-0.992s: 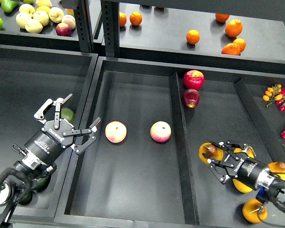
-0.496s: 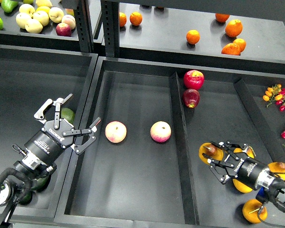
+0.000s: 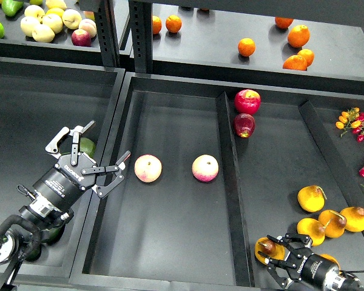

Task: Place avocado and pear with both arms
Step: 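Lower the pear near the bin's near edge and open the right gripper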

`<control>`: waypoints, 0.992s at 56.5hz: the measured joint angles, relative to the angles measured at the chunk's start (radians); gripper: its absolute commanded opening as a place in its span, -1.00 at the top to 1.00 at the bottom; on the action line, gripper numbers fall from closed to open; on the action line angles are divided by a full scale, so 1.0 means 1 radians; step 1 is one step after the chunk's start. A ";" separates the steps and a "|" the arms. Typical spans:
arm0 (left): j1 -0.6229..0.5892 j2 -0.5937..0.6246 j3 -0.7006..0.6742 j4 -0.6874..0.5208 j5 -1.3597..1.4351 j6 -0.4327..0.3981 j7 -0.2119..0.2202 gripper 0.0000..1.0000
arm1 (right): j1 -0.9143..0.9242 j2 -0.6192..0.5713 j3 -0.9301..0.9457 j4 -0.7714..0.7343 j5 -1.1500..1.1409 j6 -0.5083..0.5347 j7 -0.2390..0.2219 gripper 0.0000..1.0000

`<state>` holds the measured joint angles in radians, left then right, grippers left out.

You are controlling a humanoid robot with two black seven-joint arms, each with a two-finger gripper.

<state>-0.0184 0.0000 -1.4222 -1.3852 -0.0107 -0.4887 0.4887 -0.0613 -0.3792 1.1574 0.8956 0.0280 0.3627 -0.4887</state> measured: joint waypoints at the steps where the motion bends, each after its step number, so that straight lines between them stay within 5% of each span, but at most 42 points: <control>1: 0.000 0.000 0.000 0.000 0.000 0.000 0.000 -0.99 | 0.000 0.000 0.000 -0.001 -0.002 0.000 0.000 0.42; 16: 0.000 0.000 0.006 0.000 0.000 0.000 0.000 -0.99 | 0.002 -0.006 0.011 -0.029 -0.022 0.003 0.000 0.28; 22: 0.000 0.000 0.009 0.000 0.000 0.000 0.000 -0.99 | 0.002 -0.007 0.013 -0.034 -0.025 0.003 0.000 -0.11; 35: 0.001 0.000 0.010 0.000 0.000 0.000 0.000 -0.99 | 0.002 -0.005 0.013 -0.035 -0.027 0.000 0.000 -0.28; 44: 0.002 0.000 0.011 0.000 0.000 0.000 0.000 -0.99 | 0.004 -0.007 0.015 -0.011 -0.019 -0.004 0.000 -0.74; 56: 0.002 0.000 0.011 0.000 0.000 0.000 0.000 -0.99 | 0.005 -0.012 0.035 0.061 0.028 -0.019 0.000 -0.78</control>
<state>-0.0168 0.0000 -1.4112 -1.3852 -0.0107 -0.4887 0.4887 -0.0564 -0.3911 1.1925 0.9566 0.0558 0.3437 -0.4888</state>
